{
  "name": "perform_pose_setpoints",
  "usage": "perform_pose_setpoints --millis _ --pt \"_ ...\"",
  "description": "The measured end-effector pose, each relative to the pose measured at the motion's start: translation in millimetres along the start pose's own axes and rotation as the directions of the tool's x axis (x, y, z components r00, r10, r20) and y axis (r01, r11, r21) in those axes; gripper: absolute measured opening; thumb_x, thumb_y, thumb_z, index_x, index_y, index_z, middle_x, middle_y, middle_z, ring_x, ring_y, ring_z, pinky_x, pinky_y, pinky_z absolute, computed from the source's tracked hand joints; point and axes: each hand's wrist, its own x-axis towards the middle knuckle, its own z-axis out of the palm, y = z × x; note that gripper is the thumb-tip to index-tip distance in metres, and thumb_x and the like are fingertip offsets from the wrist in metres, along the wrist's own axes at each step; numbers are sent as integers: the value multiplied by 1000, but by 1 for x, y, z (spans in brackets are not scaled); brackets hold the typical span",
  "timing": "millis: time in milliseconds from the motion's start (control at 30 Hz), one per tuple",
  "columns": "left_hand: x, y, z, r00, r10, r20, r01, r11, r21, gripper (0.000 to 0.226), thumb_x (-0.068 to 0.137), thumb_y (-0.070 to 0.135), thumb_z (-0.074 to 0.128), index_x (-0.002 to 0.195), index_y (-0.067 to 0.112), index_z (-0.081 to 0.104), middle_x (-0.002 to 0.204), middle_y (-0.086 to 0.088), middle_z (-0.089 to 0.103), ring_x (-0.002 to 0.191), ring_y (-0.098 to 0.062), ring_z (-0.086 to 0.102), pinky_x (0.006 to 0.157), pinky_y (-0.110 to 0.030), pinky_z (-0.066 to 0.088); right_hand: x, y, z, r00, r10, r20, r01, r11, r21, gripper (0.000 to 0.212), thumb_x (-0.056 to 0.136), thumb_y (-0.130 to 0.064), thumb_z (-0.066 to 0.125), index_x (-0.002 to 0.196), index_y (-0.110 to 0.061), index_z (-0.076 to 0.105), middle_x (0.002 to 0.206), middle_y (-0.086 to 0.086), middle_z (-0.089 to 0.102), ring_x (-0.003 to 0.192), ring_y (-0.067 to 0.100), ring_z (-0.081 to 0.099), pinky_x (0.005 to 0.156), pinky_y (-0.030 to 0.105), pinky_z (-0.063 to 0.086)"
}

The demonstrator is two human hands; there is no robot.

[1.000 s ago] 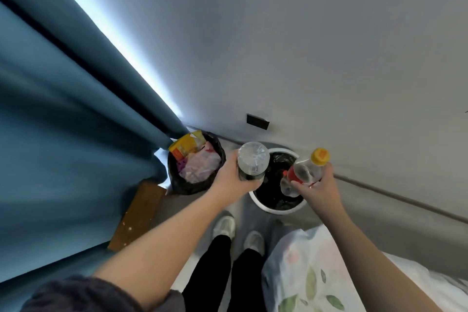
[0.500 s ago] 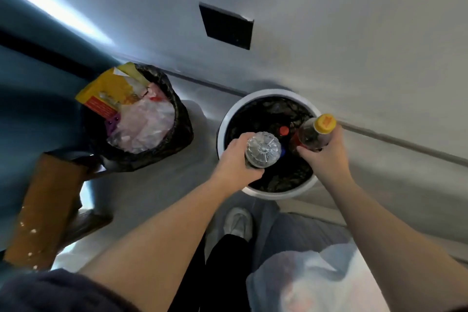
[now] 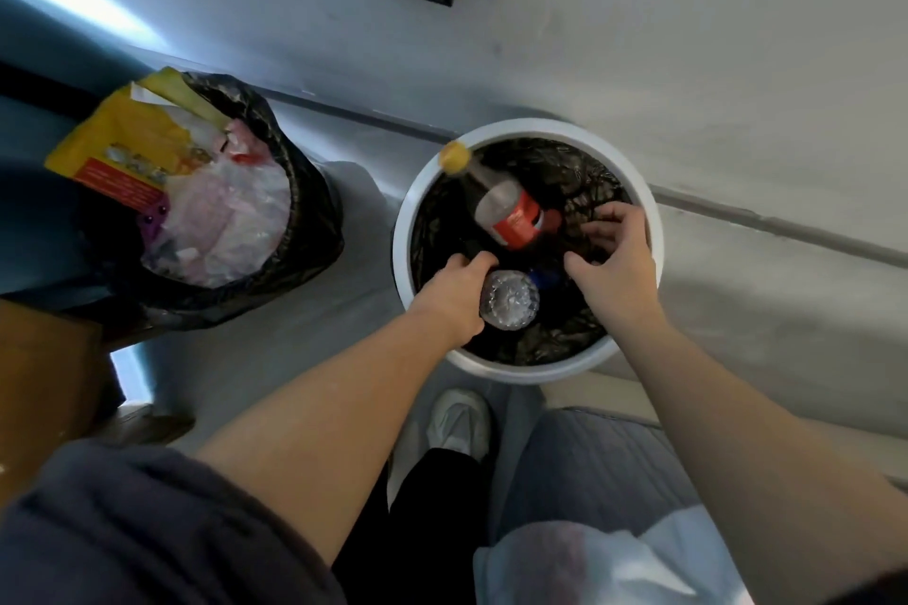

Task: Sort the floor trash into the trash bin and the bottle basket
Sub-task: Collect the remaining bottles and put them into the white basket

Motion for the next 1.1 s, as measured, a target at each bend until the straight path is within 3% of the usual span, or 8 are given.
perform_pose_setpoints --millis 167,300,500,600,733,867,967,1100 --pt "-4 1 -14 998 -8 69 -2 990 143 73 80 5 64 143 22 30 133 -9 39 115 -29 50 94 -37 47 -4 -7 -8 993 5 119 4 998 -68 57 75 -8 73 120 -26 42 114 -6 55 109 10 52 91 26 42" --pt "-9 -3 -22 1000 12 -5 -10 976 219 62 85 8 59 141 14 34 133 -11 42 120 -28 47 96 -37 46 3 -25 -1 966 -47 254 94 980 -177 56 75 -13 74 124 -22 48 119 -7 55 111 8 50 90 18 35" --pt "-4 -1 -28 990 -66 -123 61 997 -45 40 88 10 54 126 6 45 127 -13 47 108 -25 49 83 -29 40 23 -29 45 899 -1 438 273 783 -558 72 75 -16 72 139 -21 39 135 6 48 124 28 44 100 44 42" --pt "8 0 -28 985 -132 -111 111 979 -173 47 89 11 53 133 4 36 131 -16 45 116 -30 48 87 -31 39 38 -17 70 887 61 457 294 689 -663 75 77 -21 71 143 -20 33 140 9 43 128 32 40 99 46 42" --pt "21 -4 -23 960 -237 -151 165 910 -380 50 89 6 49 136 9 32 119 -14 53 101 -29 55 75 -30 42 55 0 93 919 44 392 260 679 -686 74 77 -30 70 140 -18 32 136 12 44 127 34 40 92 44 43" --pt "22 -11 -15 948 -198 -248 68 890 -451 57 85 1 46 138 20 34 91 7 52 75 -9 54 58 -19 40 50 8 89 958 -59 282 233 731 -641 71 68 -29 75 128 -18 37 126 9 49 111 32 52 73 38 45" --pt "21 -13 -12 964 -93 -248 19 958 -287 58 88 8 49 142 21 34 130 -5 51 111 -23 54 85 -26 43 37 9 68 968 -128 217 215 868 -448 68 67 -25 74 125 -24 39 121 6 50 106 26 52 76 35 45" --pt "30 -12 -4 998 7 57 -11 997 70 78 88 36 58 151 30 11 160 -7 -4 144 -34 14 115 -43 24 15 10 31 963 -177 204 210 966 -153 63 69 -10 73 120 -30 43 119 -4 50 108 11 51 88 23 40"
